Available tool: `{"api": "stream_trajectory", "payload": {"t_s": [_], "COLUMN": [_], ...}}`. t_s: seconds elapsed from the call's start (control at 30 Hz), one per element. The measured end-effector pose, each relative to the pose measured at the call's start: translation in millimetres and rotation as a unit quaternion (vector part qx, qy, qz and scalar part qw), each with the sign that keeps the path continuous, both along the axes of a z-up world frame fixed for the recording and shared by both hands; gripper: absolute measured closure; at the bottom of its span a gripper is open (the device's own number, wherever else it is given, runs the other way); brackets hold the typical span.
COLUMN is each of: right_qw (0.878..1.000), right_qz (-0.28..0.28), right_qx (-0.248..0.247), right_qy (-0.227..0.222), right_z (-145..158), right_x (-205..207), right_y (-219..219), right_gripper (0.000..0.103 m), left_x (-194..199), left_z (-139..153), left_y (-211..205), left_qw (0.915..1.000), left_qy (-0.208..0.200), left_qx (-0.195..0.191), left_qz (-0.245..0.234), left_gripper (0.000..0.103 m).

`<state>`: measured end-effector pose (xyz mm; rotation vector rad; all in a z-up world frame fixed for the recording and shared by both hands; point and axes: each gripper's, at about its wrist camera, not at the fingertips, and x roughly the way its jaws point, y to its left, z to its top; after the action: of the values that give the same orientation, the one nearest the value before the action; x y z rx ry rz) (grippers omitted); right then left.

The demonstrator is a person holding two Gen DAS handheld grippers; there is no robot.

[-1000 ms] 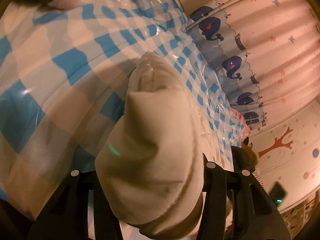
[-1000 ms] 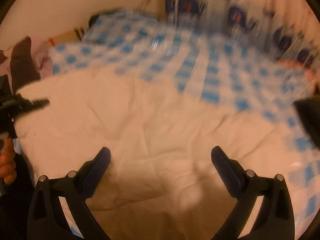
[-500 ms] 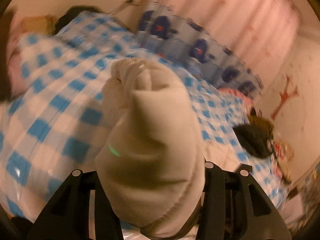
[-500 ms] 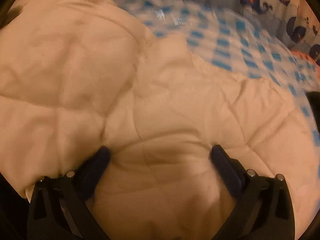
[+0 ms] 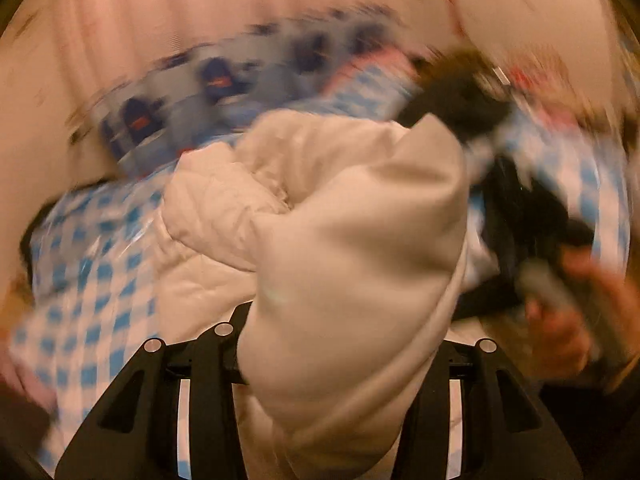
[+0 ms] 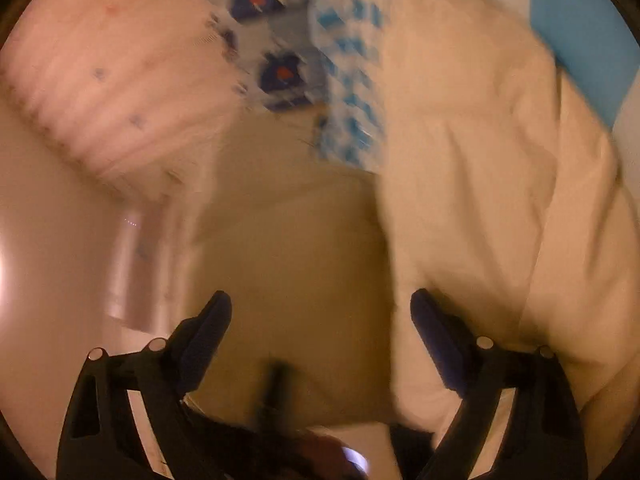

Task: Fold large clothes

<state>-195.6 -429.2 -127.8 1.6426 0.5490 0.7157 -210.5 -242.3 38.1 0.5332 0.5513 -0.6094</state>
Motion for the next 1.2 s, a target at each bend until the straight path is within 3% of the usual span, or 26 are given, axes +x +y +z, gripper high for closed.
{"api": "stream_trajectory", "payload": {"t_s": [0.1,0.2,0.3,0.33,0.43,0.5,0.53,0.63,0.73,0.8,0.83,0.9,0.93,0.97,1.03,1.1,1.13,1.2], "right_qw": [0.999,0.999,0.994,0.989,0.986,0.982,0.980,0.978,0.981,0.979,0.979,0.976,0.974,0.970,0.964,0.962,0.962,0.963], "right_qz": [-0.020,-0.037,-0.090,-0.108,-0.045,0.033,0.058,0.085,0.074,0.070,0.070,0.072,0.072,0.073,0.075,0.079,0.079,0.064], "right_qx": [0.026,0.009,-0.069,-0.098,-0.142,-0.174,-0.186,-0.188,-0.181,-0.190,-0.193,-0.206,-0.214,-0.233,-0.254,-0.260,-0.261,-0.260], "right_qy": [-0.019,-0.001,0.008,-0.007,-0.071,-0.069,-0.042,0.025,0.019,0.014,0.012,0.011,0.009,0.005,0.001,0.001,0.003,0.000], "right_z": [7,9,27,44,86,98,92,55,41,43,41,43,39,44,39,32,33,39], "right_x": [-3,-10,-23,-27,-2,25,44,71,77,68,65,64,65,66,42,25,18,-2], "right_y": [-22,-41,-73,-83,-74,-52,-42,-36,-41,-39,-39,-40,-39,-36,-31,-30,-32,-45], "right_gripper": [0.008,0.008,0.008,0.007,0.007,0.007,0.007,0.008,0.017,0.021,0.023,0.023,0.023,0.023,0.023,0.023,0.023,0.020], "left_x": [-19,-32,-34,-35,-40,-44,-45,-52,-74,-86,-84,-63,-43,-7,43,87,93,77], "left_z": [-35,-56,-62,-66,-81,-86,-86,-70,-36,2,21,55,64,67,51,8,-18,-40], "left_y": [-50,-73,-78,-81,-93,-97,-96,-81,-49,-18,-3,26,39,53,66,55,42,23], "left_qw": [0.9959,0.9920,0.9910,0.9900,0.9866,0.9852,0.9852,0.9889,0.9915,0.9919,0.9921,0.9912,0.9892,0.9849,0.9760,0.9714,0.9698,0.9808], "left_qy": [-0.014,-0.022,-0.014,-0.014,-0.030,-0.046,-0.052,-0.045,-0.029,-0.028,-0.032,-0.046,-0.039,-0.002,0.060,0.142,0.176,0.149], "left_qx": [0.080,0.111,0.119,0.126,0.148,0.155,0.154,0.120,0.064,-0.011,-0.042,-0.104,-0.136,-0.173,-0.207,-0.187,-0.166,-0.125], "left_qz": [-0.038,-0.055,-0.060,-0.061,-0.063,-0.057,-0.055,-0.076,-0.110,-0.123,-0.113,-0.069,-0.039,-0.004,0.035,0.037,0.029,0.010], "left_gripper": [0.061,0.058,0.052,0.051,0.045,0.039,0.039,0.037,0.036,0.034,0.031,0.017,0.017,0.017,0.017,0.033,0.033,0.031]}}
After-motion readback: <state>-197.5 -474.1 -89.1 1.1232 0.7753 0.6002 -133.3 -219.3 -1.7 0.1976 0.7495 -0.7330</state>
